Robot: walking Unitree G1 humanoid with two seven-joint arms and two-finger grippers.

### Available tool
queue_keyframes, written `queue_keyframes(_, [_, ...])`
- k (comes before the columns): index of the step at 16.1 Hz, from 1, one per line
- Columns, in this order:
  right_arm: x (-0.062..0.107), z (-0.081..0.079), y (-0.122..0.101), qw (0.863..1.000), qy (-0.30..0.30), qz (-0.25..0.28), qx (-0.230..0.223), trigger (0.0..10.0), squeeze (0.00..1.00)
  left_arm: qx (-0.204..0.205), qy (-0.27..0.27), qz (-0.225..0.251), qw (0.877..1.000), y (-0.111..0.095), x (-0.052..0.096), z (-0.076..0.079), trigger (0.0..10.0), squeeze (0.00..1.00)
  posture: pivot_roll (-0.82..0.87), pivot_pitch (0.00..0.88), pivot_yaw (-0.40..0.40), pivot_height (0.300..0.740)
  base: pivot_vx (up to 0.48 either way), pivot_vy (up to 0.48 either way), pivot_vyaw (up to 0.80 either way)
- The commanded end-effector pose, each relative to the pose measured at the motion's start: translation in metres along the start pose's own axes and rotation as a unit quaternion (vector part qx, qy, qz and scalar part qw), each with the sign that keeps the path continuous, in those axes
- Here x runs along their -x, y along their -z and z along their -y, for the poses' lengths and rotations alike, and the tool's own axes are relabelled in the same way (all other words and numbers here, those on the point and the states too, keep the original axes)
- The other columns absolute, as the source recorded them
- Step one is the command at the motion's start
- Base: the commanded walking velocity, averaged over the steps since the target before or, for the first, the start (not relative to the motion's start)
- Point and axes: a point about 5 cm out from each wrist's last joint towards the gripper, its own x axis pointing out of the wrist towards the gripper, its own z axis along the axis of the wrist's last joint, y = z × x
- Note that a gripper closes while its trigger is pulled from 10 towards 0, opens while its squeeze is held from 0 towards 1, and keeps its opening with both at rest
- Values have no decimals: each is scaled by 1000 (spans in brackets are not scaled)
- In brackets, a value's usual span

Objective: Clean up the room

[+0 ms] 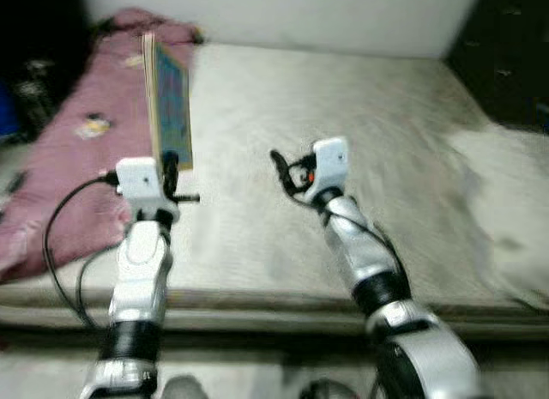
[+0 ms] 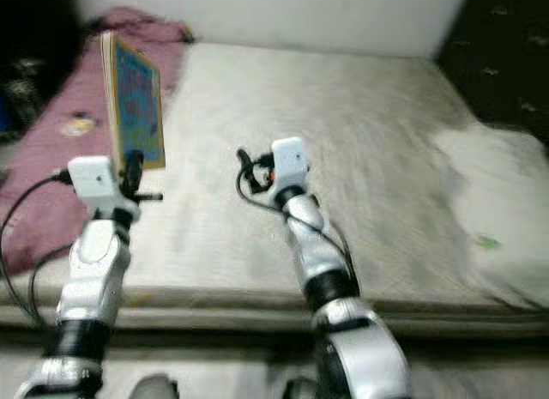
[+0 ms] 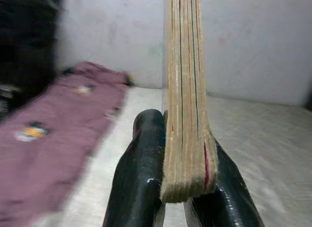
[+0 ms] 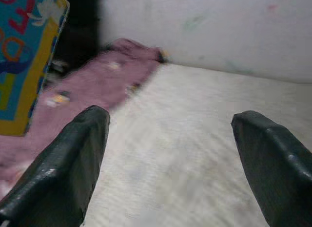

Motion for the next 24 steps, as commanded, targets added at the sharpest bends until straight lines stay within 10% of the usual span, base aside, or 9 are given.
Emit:
queue_keyframes(1, [1,10,0,1000,14,-4,-1,10000,0,3,28,25,999,-11,-6,14,10000,0,41,0,-53,740,0,-371,0])
queue_keyframes(24, [0,10,-2,1000,13,-2,4,10000,0,28,63,46,997,-14,0,17,10000,0,36,0,-52,740,110,-80,0])
